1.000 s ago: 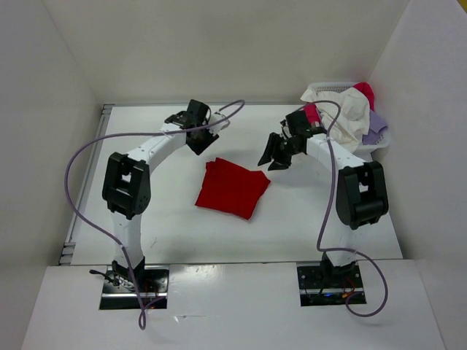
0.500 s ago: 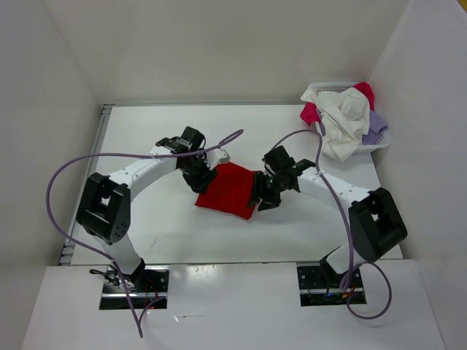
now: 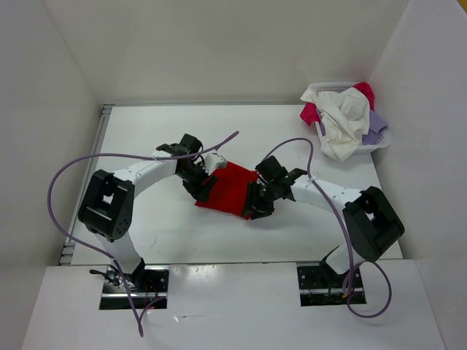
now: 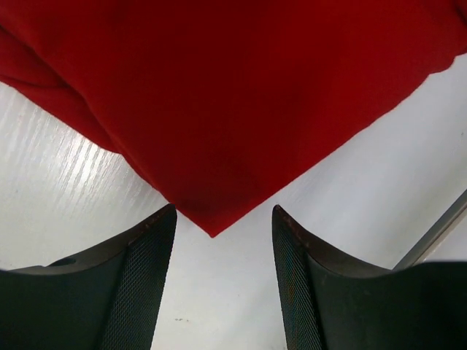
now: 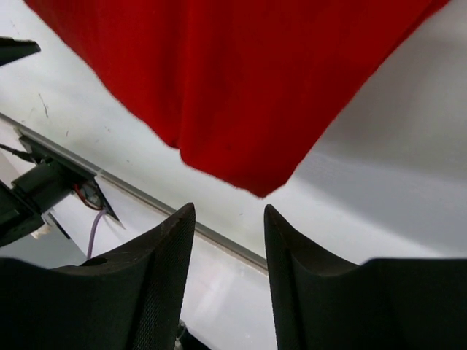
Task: Fold and stack the t-shirts
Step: Fold the long partially folded tshirt into a neat square
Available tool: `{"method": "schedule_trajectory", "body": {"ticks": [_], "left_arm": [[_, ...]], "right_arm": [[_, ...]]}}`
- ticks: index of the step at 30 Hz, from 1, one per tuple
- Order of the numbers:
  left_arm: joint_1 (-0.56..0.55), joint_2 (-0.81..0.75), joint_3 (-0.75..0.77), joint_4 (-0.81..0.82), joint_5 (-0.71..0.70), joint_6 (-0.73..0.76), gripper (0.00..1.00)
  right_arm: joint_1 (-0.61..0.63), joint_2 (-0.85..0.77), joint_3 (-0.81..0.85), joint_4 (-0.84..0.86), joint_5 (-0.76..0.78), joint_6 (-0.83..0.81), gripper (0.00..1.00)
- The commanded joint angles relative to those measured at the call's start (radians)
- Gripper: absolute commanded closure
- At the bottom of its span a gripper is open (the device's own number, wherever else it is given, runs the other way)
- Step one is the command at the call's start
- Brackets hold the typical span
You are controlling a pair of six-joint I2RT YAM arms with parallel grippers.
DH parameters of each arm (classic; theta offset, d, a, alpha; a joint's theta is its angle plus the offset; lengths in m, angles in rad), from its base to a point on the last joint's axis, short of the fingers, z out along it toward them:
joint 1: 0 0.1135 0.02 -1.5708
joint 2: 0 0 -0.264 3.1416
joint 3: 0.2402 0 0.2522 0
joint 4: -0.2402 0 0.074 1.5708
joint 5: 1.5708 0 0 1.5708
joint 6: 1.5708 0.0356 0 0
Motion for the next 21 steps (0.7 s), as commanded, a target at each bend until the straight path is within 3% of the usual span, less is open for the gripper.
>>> {"method": "schedule_trajectory", "body": {"ticks": [1,10,11,15,16,19,21], "left_arm": [[0.007,0.039,-0.026,0.022,0.038,-0.016,0.37],[0.007,0.057,-0.048,0.031,0.005,-0.016,0.36],[0.007,0.057,-0.048,0.031,0.019,-0.016,0.38],[0.016,0.088,-0.032,0.022,0.091,-0.005,0.74],[0.016,0.088,-0.019,0.013,0.102,-0.005,0.87],[0.036,0.108,-0.009,0.013,0.111,-0.005,0.98],[0.045,0.108,-0.009,0.013,0.111,0.004,1.00]], "right_arm": [[0.006,0.045,0.001,0.066,0.019,0.009,0.52],[0.006,0.123,0.034,0.066,0.029,-0.018,0.56],[0.006,0.123,0.034,0.075,0.029,-0.018,0.60],[0.006,0.123,0.044,0.075,0.047,-0.018,0.77],[0.006,0.123,0.044,0.075,0.059,-0.018,0.79],[0.006,0.123,0.044,0.075,0.070,-0.018,0.88],[0.006,0.123,0.053,0.056,0.081,-0.018,0.96]]}}
